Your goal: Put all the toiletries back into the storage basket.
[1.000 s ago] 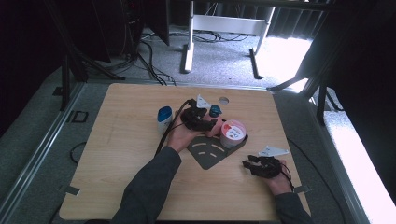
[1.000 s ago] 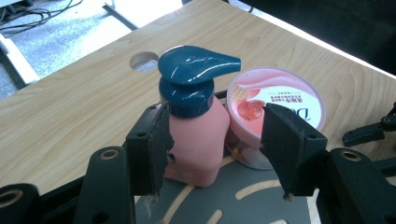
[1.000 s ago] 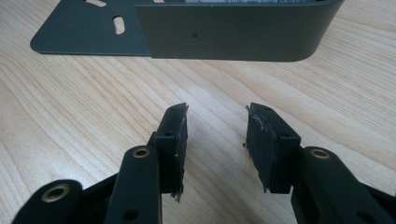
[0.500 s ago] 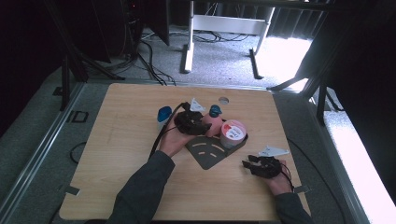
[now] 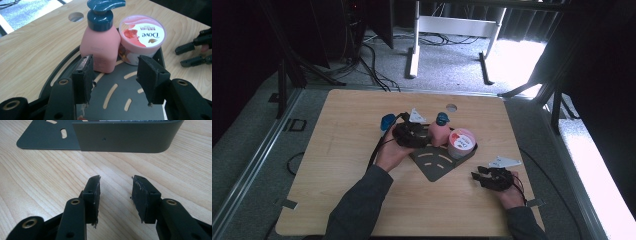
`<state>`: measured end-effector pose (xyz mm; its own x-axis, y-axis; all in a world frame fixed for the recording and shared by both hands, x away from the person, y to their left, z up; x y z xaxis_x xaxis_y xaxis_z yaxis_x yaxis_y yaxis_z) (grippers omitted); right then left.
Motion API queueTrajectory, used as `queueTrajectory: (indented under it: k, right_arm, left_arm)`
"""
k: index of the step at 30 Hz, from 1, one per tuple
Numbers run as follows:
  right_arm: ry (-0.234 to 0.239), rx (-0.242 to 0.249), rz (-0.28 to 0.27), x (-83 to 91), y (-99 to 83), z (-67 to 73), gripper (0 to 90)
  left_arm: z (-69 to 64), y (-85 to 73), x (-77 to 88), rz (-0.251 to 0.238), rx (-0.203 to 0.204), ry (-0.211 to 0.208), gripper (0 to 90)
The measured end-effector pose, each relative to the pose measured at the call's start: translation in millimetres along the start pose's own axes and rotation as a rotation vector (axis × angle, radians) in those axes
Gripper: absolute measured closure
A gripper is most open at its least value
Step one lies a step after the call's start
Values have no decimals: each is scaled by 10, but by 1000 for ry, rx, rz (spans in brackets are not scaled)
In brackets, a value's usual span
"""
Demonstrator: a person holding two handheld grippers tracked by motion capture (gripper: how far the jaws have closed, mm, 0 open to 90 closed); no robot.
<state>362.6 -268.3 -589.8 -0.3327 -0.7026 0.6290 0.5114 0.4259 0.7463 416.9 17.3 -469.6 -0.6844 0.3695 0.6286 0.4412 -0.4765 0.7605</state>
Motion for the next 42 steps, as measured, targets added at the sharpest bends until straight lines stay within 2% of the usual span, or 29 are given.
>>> queueTrajectory:
  k: [23,30,34,42]
  right_arm:
    - [-1,1,0,-1,1,1,578]
    - [-1,2,0,-1,1,1,577]
    - [-2,1,1,-1,1,3,577]
    - [-1,1,1,-1,1,3,577]
  left_arm:
    - [150,-196,232,42,-32,-6,474]
    - [222,-256,291,58,-36,-13,485]
    - [279,-295,312,69,-36,-3,490]
    - [319,-338,349,80,-61,-9,491]
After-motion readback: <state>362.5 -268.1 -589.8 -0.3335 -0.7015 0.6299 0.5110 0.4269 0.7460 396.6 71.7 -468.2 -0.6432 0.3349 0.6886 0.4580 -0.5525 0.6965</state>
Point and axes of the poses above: each handheld gripper's, and its own axes: x roughly backward along the jaws, y roughly out of its top, z roughly to its left, the point moved 5 cm from there along -x, roughly forward along the jaws, and after that the axes turned 15 degrees about y, right-handed, at the moved point
